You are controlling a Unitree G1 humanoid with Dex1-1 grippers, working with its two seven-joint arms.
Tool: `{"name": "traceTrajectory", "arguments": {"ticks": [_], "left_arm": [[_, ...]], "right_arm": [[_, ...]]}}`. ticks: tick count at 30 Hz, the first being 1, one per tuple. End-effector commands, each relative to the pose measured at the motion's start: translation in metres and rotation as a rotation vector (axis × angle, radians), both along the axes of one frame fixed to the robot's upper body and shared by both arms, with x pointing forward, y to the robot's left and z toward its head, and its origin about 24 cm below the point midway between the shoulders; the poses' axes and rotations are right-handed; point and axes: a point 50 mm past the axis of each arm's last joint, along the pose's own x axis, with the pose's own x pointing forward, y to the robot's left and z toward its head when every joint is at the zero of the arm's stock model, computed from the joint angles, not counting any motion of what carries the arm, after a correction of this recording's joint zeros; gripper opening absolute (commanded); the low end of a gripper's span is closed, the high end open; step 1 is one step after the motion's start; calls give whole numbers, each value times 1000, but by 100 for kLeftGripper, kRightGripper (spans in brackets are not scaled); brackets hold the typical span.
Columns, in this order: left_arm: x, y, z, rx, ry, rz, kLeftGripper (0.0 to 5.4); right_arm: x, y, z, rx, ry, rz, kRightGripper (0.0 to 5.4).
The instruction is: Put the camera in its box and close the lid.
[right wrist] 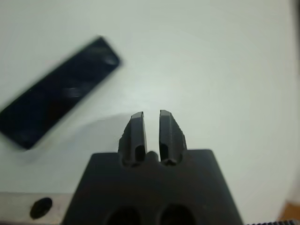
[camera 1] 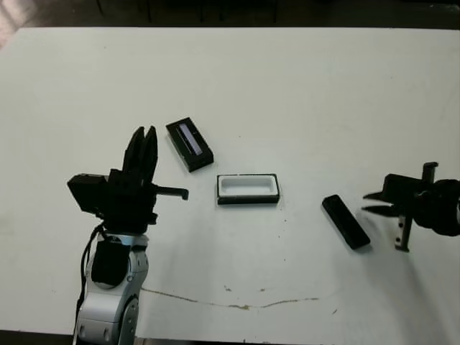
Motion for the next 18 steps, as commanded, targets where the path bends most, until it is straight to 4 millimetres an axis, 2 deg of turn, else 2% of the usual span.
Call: {"name": "traceTrajectory", "arguments": {"ticks": [1, 5, 9, 11, 15, 18], "left_arm": [[-2, 3, -7, 14, 38, 11, 4], [-3, 3, -7, 15, 37, 10, 4], [-3, 3, -8, 24, 38, 10, 4], [-2, 3, -8, 24, 38, 6, 4], [-3, 3, -10, 22, 40, 0, 4], [-3, 4, -10, 22, 44, -1, 4]], "right_arm": [[-6, 0, -3, 16, -155, -73, 0], [-16, 5, 1, 156, -299, -129, 0], [-26, 8, 2, 606, -286, -193, 0], [-31, 7, 2, 764, -275, -232, 0], [-44, 11, -3, 951, -264, -323, 0], [-56, 17, -7, 991, -242, -388, 0]]}}
